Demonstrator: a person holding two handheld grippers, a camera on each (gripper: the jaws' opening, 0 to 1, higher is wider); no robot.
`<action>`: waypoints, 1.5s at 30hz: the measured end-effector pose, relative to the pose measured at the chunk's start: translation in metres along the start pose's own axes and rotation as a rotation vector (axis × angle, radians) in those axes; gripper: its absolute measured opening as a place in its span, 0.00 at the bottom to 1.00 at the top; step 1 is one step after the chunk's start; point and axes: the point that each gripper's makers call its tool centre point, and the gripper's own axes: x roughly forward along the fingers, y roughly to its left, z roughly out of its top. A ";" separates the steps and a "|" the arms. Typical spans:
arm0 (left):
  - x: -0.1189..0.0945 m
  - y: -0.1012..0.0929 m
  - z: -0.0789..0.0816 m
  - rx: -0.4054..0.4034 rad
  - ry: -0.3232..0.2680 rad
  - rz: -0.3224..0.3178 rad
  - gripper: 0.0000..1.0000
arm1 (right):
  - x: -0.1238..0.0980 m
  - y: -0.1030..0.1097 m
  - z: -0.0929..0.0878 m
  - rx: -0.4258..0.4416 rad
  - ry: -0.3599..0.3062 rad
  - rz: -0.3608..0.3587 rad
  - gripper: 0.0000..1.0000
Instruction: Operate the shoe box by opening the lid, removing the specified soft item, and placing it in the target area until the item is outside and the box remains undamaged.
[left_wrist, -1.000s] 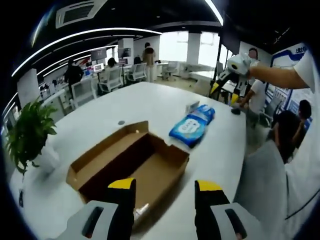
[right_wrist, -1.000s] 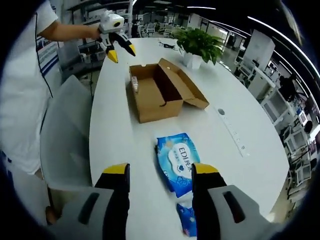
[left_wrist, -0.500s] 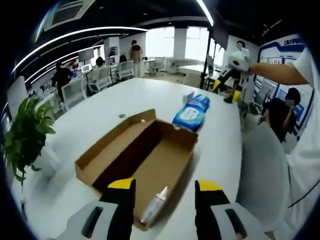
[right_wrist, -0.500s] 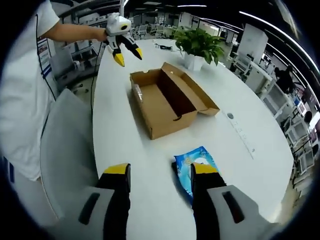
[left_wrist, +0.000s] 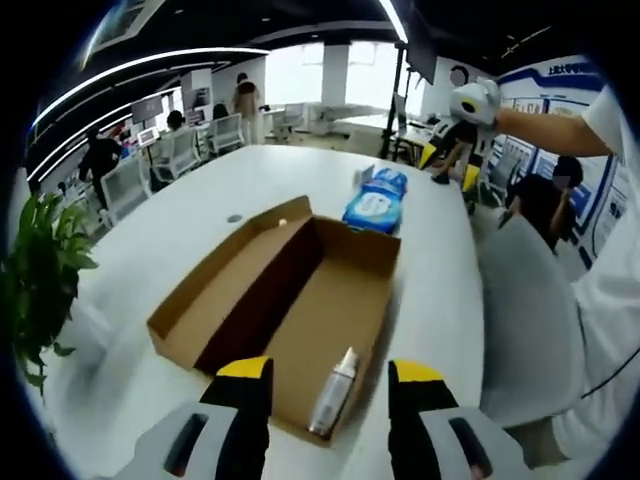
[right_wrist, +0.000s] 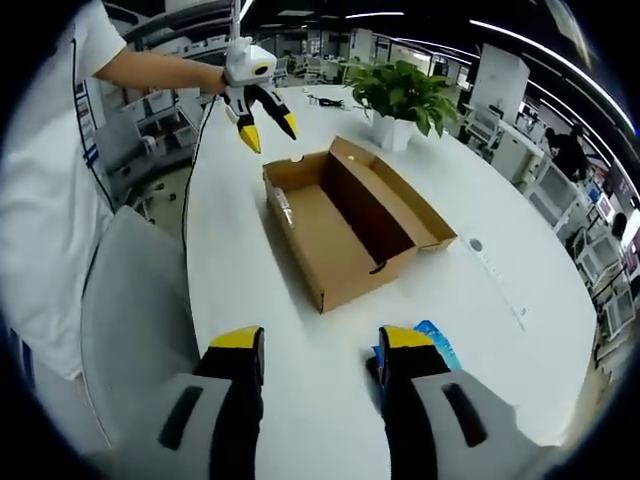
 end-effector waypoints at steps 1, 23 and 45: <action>0.002 0.004 -0.002 0.007 0.007 -0.010 0.46 | 0.001 -0.001 -0.001 0.005 0.001 0.000 0.43; 0.064 0.012 -0.047 0.103 0.246 -0.291 0.42 | 0.015 -0.007 0.003 0.062 0.004 0.020 0.42; 0.085 0.012 -0.075 0.217 0.376 -0.367 0.42 | 0.054 -0.047 0.032 -0.010 0.005 0.100 0.41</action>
